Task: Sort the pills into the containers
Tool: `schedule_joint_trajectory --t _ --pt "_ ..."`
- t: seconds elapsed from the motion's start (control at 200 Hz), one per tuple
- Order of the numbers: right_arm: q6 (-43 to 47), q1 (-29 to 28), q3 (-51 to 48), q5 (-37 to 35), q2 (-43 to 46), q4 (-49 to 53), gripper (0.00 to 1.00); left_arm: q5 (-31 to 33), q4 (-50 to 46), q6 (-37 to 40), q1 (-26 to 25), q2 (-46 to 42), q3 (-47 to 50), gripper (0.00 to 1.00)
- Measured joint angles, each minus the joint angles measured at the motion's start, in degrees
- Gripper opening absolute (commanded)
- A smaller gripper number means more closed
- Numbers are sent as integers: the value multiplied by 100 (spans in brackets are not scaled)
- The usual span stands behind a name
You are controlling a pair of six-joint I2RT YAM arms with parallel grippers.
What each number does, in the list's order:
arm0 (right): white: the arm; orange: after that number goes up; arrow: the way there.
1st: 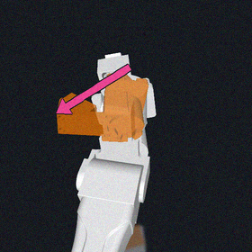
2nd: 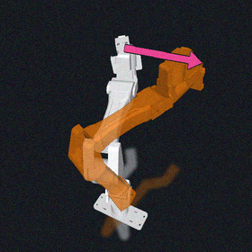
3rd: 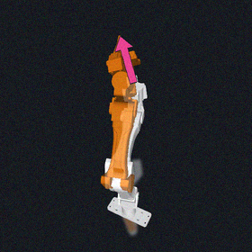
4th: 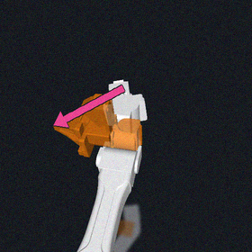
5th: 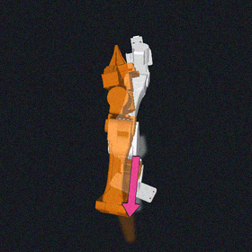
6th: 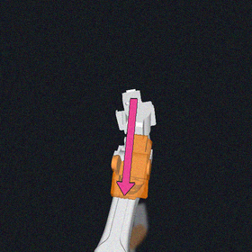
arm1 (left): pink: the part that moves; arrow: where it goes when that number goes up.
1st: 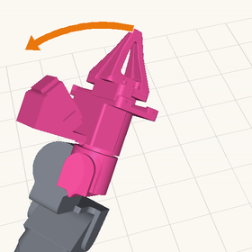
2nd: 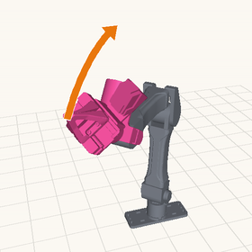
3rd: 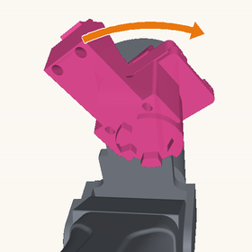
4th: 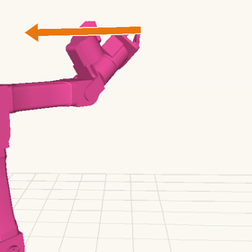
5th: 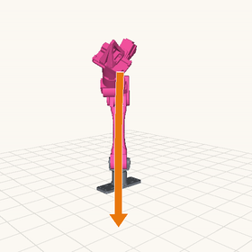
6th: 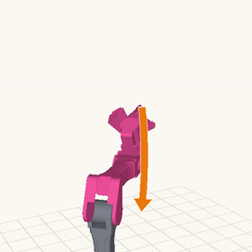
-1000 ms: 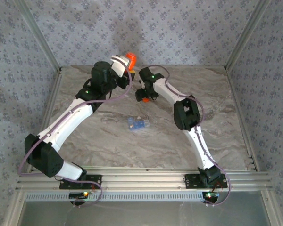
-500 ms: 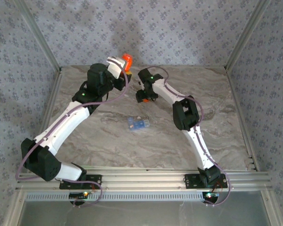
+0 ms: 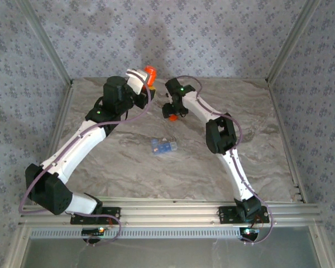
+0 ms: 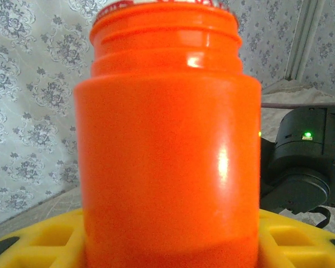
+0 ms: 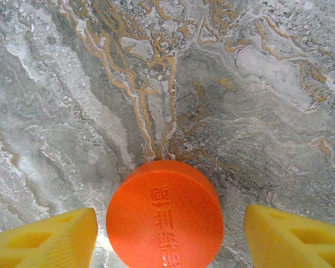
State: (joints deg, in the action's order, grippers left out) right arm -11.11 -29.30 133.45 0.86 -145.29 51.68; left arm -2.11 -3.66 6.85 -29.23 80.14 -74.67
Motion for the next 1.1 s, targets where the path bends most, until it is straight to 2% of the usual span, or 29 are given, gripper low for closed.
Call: schedule_joint_trajectory --t 0.275,0.505,0.645,0.915,1.1 --pt "0 -15 0 42 -79 13 70 0 2 -2 0 0 0 0" --pt "-2 -63 0 70 -85 57 51 0 2 -28 26 0 0 0" --pt "2 -68 76 149 -85 129 45 -4 9 -48 37 0 20 0" --pt "-59 85 50 442 -17 264 42 -232 225 -153 63 0 382 0" --pt "-267 501 -505 673 667 245 42 -391 435 -197 74 13 538 0"
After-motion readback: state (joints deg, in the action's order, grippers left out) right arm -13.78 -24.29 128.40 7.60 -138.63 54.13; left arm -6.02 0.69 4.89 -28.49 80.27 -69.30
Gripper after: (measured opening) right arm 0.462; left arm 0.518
